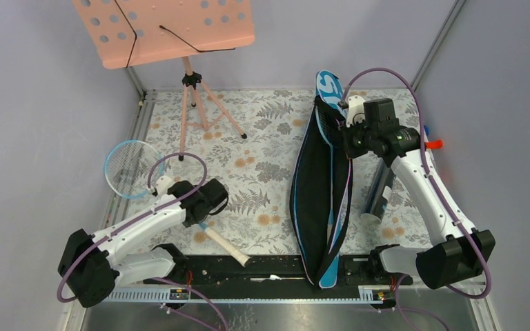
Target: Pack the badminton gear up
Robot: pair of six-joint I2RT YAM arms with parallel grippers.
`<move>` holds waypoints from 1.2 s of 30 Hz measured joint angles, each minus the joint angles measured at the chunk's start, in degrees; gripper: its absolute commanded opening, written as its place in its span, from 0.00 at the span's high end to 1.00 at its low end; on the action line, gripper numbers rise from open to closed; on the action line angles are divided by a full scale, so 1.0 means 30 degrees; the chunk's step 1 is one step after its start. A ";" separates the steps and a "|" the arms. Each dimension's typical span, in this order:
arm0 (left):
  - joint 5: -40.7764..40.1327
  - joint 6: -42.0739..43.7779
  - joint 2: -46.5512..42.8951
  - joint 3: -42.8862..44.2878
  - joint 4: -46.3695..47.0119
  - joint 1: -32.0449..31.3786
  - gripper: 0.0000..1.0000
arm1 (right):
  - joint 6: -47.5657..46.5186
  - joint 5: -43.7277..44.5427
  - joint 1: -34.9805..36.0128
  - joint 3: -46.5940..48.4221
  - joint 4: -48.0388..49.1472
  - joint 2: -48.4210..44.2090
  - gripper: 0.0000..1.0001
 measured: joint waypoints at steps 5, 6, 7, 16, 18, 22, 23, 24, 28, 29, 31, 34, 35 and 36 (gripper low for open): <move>-0.2586 0.0488 -0.0080 0.1107 -0.1435 -0.2623 1.00 | 0.0153 -0.0546 0.0000 0.0022 0.0415 0.0656 1.00; -0.3053 0.0721 -0.0080 0.1508 -0.1574 -0.3133 1.00 | 0.0197 -0.0612 0.0000 0.0029 0.0510 0.0911 1.00; -0.3504 0.0962 -0.0080 0.1894 -0.1698 -0.3679 1.00 | 0.0226 -0.0736 0.0000 0.0036 0.0634 0.1209 1.00; -0.4240 0.0597 0.0197 0.3483 -0.4371 -0.8903 1.00 | 0.0940 -0.0918 0.0000 0.0350 0.1224 0.3162 1.00; -0.3927 0.0146 0.0219 0.3519 -0.4838 -1.0214 1.00 | 0.1122 -0.0911 0.0000 0.0605 0.1319 0.3490 1.00; -0.3213 -0.0342 0.0095 0.3781 -0.5340 -1.2713 1.00 | 0.1552 -0.0918 0.0000 0.1056 0.1800 0.4189 1.00; -0.3060 -0.0350 0.0066 0.3847 -0.5399 -1.3223 1.00 | 0.1654 -0.0925 0.0000 0.1100 0.1902 0.4328 1.00; -0.2951 -0.0342 0.0015 0.3912 -0.5457 -1.3865 1.00 | 0.1749 -0.0940 0.0000 0.1195 0.1982 0.4503 1.00; -0.2798 0.0721 0.0095 0.4648 -0.5697 -1.6305 1.00 | 0.2018 -0.1144 0.0000 0.1479 0.2098 0.5187 1.00; -0.2812 0.1610 0.0248 0.5064 -0.5595 -1.6946 1.00 | 0.2062 -0.1209 0.0000 0.1603 0.2076 0.5377 1.00; -0.2761 0.3832 0.0772 0.5887 -0.4743 -1.7952 1.00 | 0.2149 -0.1268 0.0000 0.1894 0.2091 0.5807 1.00; -0.2441 0.6812 0.1923 0.6834 -0.3038 -1.9045 1.00 | 0.2215 -0.1282 0.0000 0.2018 0.2120 0.6186 1.00; -0.2368 0.7497 0.2229 0.7038 -0.2608 -1.9278 1.00 | 0.2229 -0.1290 0.0000 0.2018 0.2127 0.6229 1.00; -0.2302 0.8196 0.2477 0.7191 -0.2120 -1.9496 1.00 | 0.2237 -0.1304 0.0000 0.2025 0.2127 0.6244 1.00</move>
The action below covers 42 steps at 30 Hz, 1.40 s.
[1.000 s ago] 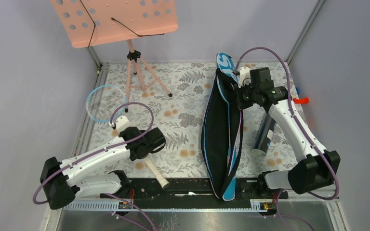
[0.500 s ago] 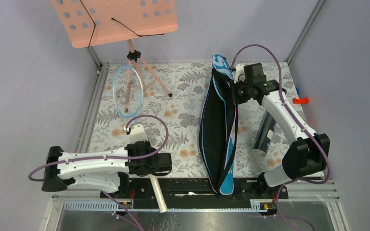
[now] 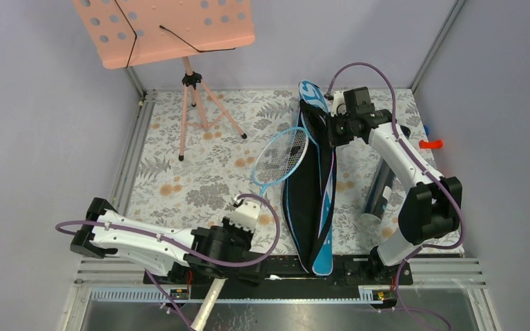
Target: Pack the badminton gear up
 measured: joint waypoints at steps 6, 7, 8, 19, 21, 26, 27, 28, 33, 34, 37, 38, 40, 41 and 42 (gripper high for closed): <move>0.0138 0.3249 -0.0539 -0.0153 0.3257 -0.0138 1.00 | 0.0000 -0.0058 0.0000 0.0022 -0.0007 0.0000 1.00; 0.0102 0.3672 -0.0911 -0.0342 0.3920 -0.0124 1.00 | 0.0000 -0.0058 0.0000 0.0022 -0.0007 0.0000 1.00; 0.0044 0.4080 -0.1319 -0.0546 0.4488 -0.0051 1.00 | 0.0000 -0.0058 0.0000 0.0022 -0.0007 0.0007 1.00; 0.1027 1.0018 -0.1763 -0.1865 1.0448 0.3526 1.00 | 0.0685 -0.0044 0.0000 0.0029 0.0328 0.0240 1.00; 0.0918 1.0273 -0.1756 -0.2011 1.0601 0.3774 1.00 | 0.0801 -0.0044 0.0000 0.0029 0.0546 0.0415 1.00; -0.0124 1.0193 0.0517 -0.1319 0.7927 0.3818 1.00 | 0.1151 -0.0102 0.0000 0.0248 0.0597 0.0780 1.00; -0.0474 1.0069 0.1515 -0.1013 0.7227 0.3774 1.00 | 0.1224 -0.0109 0.0000 0.0393 0.0517 0.0882 1.00; -0.0933 0.9872 0.2739 -0.0627 0.6397 0.3672 1.00 | 0.1290 -0.0131 0.0000 0.0532 0.0444 0.0984 1.00; -0.2958 0.8488 0.7868 0.1319 0.2754 0.2871 1.00 | 0.1457 -0.0291 0.0000 0.1246 0.0022 0.1610 1.00; -0.3410 0.7919 0.8597 0.1778 0.1938 0.2769 1.00 | 0.1457 -0.0291 0.0000 0.1421 -0.0138 0.1741 1.00; -0.4459 0.6557 0.9384 0.2390 0.0138 0.2718 1.00 | 0.1435 -0.0277 0.0000 0.1953 -0.0656 0.2106 1.00; -0.4765 0.6135 0.9362 0.2397 -0.0517 0.2718 1.00 | 0.1428 -0.0270 0.0000 0.2208 -0.0933 0.2259 1.00; -0.5224 0.5552 0.9216 0.2317 -0.1486 0.2725 1.00 | 0.1399 -0.0248 -0.0007 0.2484 -0.1260 0.2433 1.00; -0.5413 0.5326 0.9049 0.2149 -0.1800 0.2732 1.00 | 0.1355 -0.0240 -0.0029 0.2659 -0.1486 0.2528 1.00; -0.5574 0.5253 0.8874 0.1974 -0.2113 0.2718 1.00 | 0.1333 -0.0233 -0.0051 0.2783 -0.1654 0.2594 1.00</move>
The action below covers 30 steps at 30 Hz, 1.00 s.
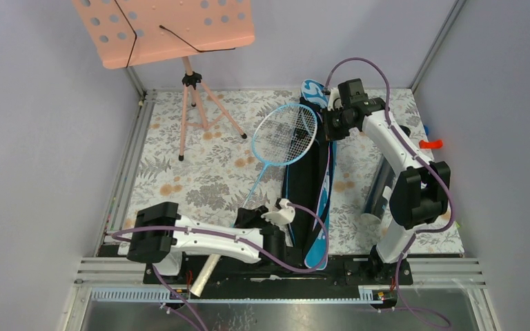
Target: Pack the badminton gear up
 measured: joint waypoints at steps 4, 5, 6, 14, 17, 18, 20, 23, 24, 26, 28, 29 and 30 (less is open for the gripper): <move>-0.0423 0.0787 -0.0415 -0.0459 -0.0036 -0.0073 1.00 | -0.0226 -0.0058 -0.0102 0.0809 -0.1005 0.0357 1.00; -0.0539 0.0984 -0.0379 -0.0459 0.0095 -0.0080 1.00 | -0.0328 -0.0095 -0.0182 0.1005 -0.1275 0.0452 1.00; -0.0692 0.1122 -0.0291 -0.0466 0.0146 -0.0095 1.00 | -0.0423 -0.0160 -0.0299 0.1180 -0.1552 0.0532 1.00; -0.1501 0.0976 0.1632 0.0073 -0.0291 -0.0109 1.00 | -0.0459 -0.0721 -0.1100 0.1865 -0.2550 0.0918 1.00; -0.2346 0.0976 0.3038 0.1566 -0.0743 -0.0109 1.00 | -0.0233 -0.1224 -0.1107 0.1865 -0.2645 0.0925 1.00; -0.2790 0.0940 0.3738 0.2280 -0.0896 -0.0109 1.00 | -0.0175 -0.1217 -0.1056 0.1865 -0.2688 0.0925 1.00; -0.3286 0.0860 0.4779 0.3118 -0.0911 -0.0044 1.00 | -0.0102 -0.1188 -0.0940 0.1865 -0.2681 0.0925 1.00; -0.3643 0.0823 0.5734 0.3395 -0.0940 0.0066 1.00 | 0.0000 -0.1129 -0.0750 0.1632 -0.2543 0.0780 1.00; -0.3650 0.0816 0.5850 0.3395 -0.0954 0.0131 1.00 | 0.0029 -0.1064 -0.0685 0.1464 -0.2484 0.0656 1.00; -0.3665 0.0707 0.5923 0.3395 -0.0991 0.0321 1.00 | 0.0080 -0.0962 -0.0612 0.1246 -0.2477 0.0393 1.00; -0.3694 0.0780 0.5923 0.3395 -0.1035 0.0444 1.00 | 0.0168 -0.1013 -0.0597 0.0984 -0.2412 0.0087 1.00; -0.3730 0.1137 0.5923 0.3395 -0.0852 0.0510 1.00 | 0.0226 -0.1086 -0.0590 0.0823 -0.2361 -0.0080 1.00; -0.3774 0.1778 0.5923 0.3402 -0.0430 0.0539 1.00 | 0.0277 -0.1173 -0.0561 0.0670 -0.2295 -0.0219 1.00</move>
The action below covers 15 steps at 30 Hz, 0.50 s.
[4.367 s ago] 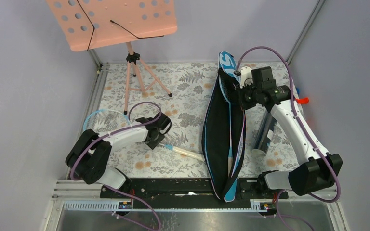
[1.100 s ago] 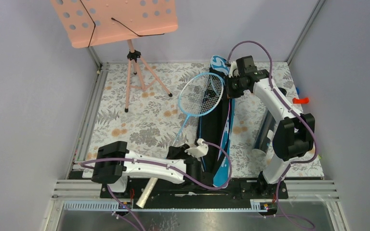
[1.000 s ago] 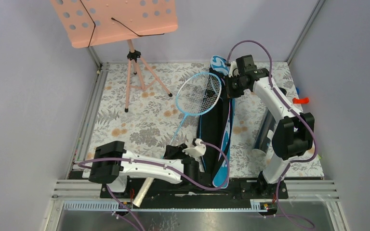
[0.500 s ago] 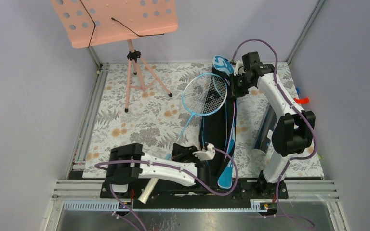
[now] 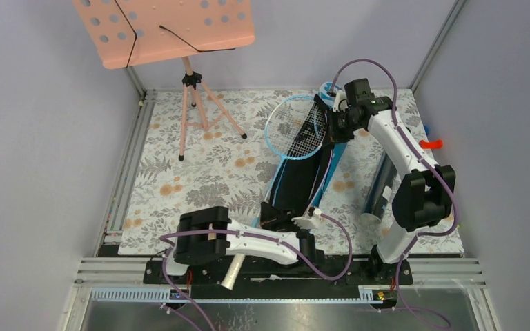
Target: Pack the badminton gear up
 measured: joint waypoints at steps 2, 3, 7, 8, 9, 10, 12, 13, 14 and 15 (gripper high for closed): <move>-0.0022 0.2149 -0.0051 -0.0066 0.1916 0.0000 1.00 | 0.0029 -0.0124 0.0153 -0.0321 0.0204 -0.0240 1.00; 0.0109 0.3548 -0.0131 -0.0197 0.3315 0.0000 1.00 | -0.0007 -0.0211 0.0277 -0.0459 0.0335 -0.0321 1.00; 0.2455 1.0258 -0.2142 -0.3096 1.1781 0.0087 1.00 | -0.0605 -0.1093 0.1122 -0.0845 0.0554 -0.0379 1.00; 0.3016 1.1526 -0.2747 -0.3665 1.3347 0.0146 1.00 | -0.0707 -0.1574 0.1370 -0.0867 0.0546 -0.0379 1.00; 0.3548 1.2888 -0.3446 -0.4131 1.4943 0.0270 1.00 | -0.0940 -0.2069 0.1632 -0.0867 0.0583 -0.0379 1.00; 0.3869 1.3923 -0.3963 -0.4299 1.6247 0.0444 1.00 | -0.1173 -0.2419 0.1865 -0.0896 0.0627 -0.0379 1.00; 0.4393 1.5883 -0.4714 -0.4379 1.9001 0.0954 1.00 | -0.1727 -0.3235 0.2222 -0.1078 0.0801 -0.0379 1.00; 0.4575 1.6633 -0.4903 -0.4415 2.0247 0.1188 1.00 | -0.1982 -0.3606 0.2353 -0.1224 0.0911 -0.0379 1.00; 0.4772 1.7333 -0.5005 -0.4495 2.1485 0.1443 1.00 | -0.2178 -0.4095 0.2463 -0.1392 0.1013 -0.0379 1.00; 0.4954 1.7821 -0.5013 -0.4539 2.2345 0.1639 1.00 | -0.2295 -0.4415 0.2550 -0.1523 0.1064 -0.0379 1.00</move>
